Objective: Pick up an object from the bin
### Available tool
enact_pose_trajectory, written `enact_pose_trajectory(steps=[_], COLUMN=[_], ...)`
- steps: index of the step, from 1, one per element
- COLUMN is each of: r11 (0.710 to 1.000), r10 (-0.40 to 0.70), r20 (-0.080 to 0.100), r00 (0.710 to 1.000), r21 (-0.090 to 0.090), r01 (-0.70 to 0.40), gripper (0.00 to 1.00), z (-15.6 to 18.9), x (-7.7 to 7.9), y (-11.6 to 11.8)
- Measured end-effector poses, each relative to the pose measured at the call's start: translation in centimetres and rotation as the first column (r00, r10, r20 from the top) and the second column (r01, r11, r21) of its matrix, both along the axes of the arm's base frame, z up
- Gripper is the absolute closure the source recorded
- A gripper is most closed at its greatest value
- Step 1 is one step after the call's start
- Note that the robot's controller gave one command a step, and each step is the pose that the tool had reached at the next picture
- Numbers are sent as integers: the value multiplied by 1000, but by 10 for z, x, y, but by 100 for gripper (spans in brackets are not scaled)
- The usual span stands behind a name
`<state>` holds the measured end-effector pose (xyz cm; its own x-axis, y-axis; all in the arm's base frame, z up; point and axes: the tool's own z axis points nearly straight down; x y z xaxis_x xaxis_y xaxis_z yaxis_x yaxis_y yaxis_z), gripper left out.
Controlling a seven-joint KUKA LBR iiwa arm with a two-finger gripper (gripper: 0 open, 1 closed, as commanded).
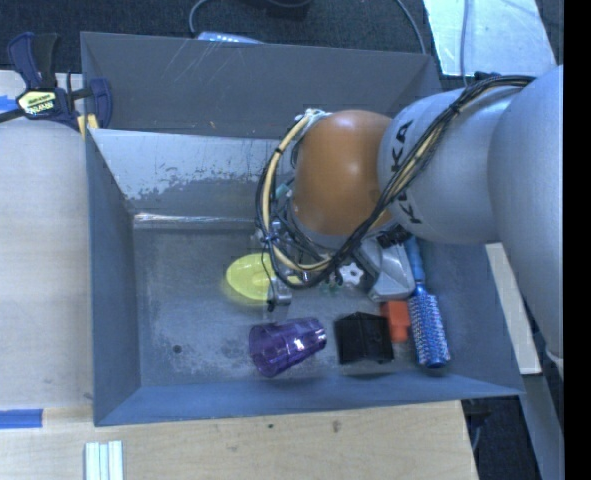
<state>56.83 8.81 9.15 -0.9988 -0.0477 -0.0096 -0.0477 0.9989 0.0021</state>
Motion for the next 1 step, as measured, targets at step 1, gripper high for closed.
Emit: enact_pose_trajectory(steps=[1], r11=[999], r10=[-49], r20=[2], r00=[999], r21=[-1], r01=[49], gripper=[100], z=[-20], x=[-14], y=[-7])
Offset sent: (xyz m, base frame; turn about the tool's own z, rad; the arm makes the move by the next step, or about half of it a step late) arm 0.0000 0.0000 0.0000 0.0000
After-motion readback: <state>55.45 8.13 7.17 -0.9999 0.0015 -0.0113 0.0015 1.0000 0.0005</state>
